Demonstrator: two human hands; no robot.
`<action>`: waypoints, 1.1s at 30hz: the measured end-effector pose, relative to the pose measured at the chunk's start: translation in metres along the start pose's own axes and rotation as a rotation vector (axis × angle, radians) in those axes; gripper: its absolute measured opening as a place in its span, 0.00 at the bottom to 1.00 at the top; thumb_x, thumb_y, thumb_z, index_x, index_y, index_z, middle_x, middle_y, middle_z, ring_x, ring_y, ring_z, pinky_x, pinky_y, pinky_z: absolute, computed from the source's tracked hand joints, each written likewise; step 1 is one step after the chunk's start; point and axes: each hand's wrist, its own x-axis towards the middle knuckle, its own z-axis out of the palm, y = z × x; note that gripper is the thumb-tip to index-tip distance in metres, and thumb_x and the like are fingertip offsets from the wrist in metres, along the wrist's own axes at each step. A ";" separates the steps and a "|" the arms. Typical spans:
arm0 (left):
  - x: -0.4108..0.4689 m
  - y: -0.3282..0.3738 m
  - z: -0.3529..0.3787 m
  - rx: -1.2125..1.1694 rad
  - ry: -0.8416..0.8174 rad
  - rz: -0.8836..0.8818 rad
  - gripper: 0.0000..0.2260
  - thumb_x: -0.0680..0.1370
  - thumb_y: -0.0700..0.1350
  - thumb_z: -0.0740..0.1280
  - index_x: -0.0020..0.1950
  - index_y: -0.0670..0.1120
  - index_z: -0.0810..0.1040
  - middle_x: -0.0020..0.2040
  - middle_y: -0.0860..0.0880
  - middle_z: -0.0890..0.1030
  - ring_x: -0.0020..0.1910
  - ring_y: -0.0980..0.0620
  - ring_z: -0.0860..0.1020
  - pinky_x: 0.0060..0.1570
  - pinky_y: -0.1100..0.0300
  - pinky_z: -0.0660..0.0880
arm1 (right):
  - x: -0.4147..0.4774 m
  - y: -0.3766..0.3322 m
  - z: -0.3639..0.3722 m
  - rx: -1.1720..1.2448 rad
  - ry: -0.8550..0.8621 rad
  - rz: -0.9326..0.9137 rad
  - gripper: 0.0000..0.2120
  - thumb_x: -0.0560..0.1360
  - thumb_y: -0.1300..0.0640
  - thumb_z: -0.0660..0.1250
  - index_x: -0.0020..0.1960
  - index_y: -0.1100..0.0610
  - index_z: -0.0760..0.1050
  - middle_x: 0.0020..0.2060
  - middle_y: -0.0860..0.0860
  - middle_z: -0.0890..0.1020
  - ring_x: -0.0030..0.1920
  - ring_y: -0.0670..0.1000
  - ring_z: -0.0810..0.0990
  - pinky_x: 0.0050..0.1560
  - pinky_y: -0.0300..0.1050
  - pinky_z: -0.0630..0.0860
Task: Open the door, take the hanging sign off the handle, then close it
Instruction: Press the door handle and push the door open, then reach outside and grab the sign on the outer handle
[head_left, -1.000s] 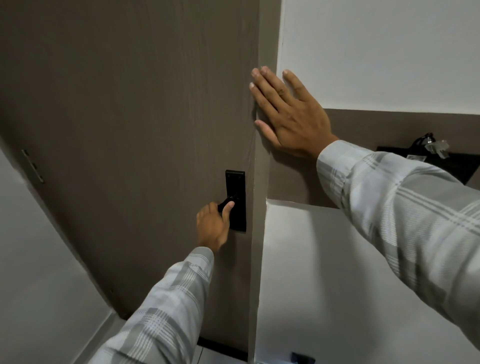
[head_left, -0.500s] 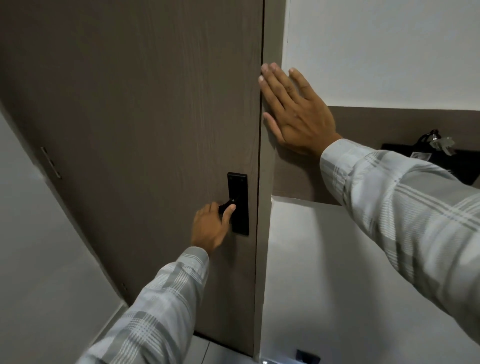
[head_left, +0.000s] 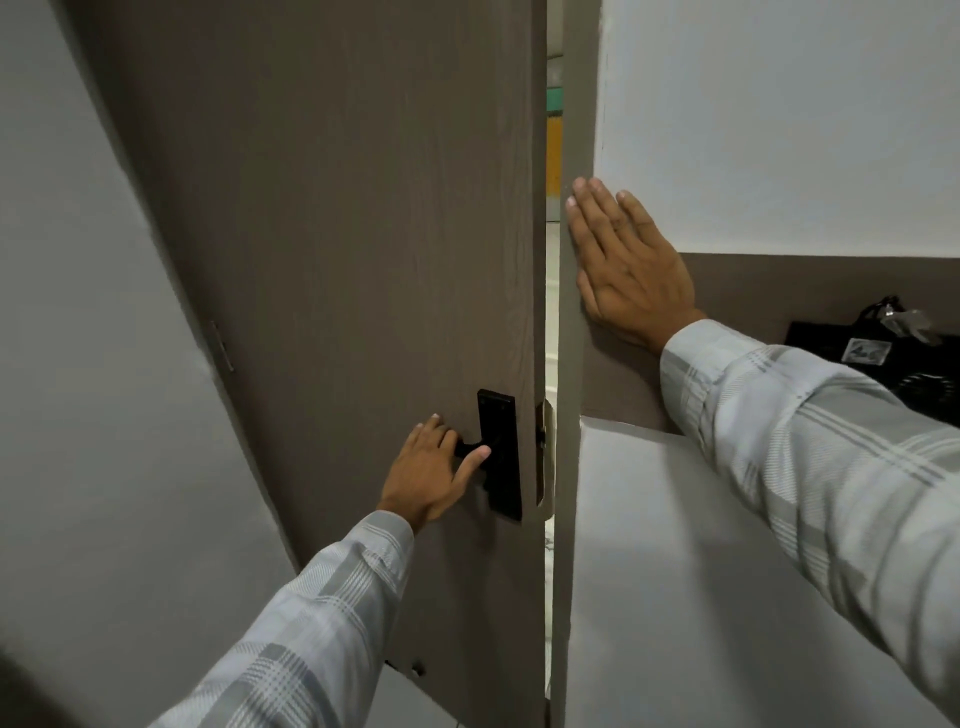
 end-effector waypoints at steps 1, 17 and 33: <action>-0.005 0.001 -0.003 -0.008 -0.002 -0.027 0.39 0.76 0.71 0.39 0.60 0.44 0.76 0.71 0.42 0.73 0.78 0.47 0.59 0.79 0.52 0.51 | 0.001 0.000 -0.001 0.012 -0.002 -0.006 0.32 0.82 0.55 0.52 0.81 0.67 0.49 0.80 0.65 0.53 0.81 0.62 0.52 0.81 0.58 0.51; -0.096 0.007 -0.053 0.123 0.003 -0.290 0.25 0.83 0.56 0.46 0.68 0.45 0.74 0.73 0.44 0.72 0.79 0.46 0.58 0.78 0.47 0.54 | -0.008 -0.006 -0.013 0.355 -0.013 0.022 0.34 0.76 0.58 0.59 0.80 0.66 0.54 0.80 0.63 0.57 0.81 0.61 0.54 0.81 0.59 0.51; -0.177 0.034 -0.100 0.253 0.541 -0.360 0.30 0.81 0.58 0.49 0.80 0.51 0.43 0.82 0.48 0.47 0.81 0.52 0.45 0.79 0.48 0.44 | -0.127 -0.207 -0.002 1.159 -0.614 0.031 0.38 0.74 0.52 0.68 0.80 0.58 0.57 0.73 0.58 0.68 0.73 0.59 0.66 0.69 0.55 0.68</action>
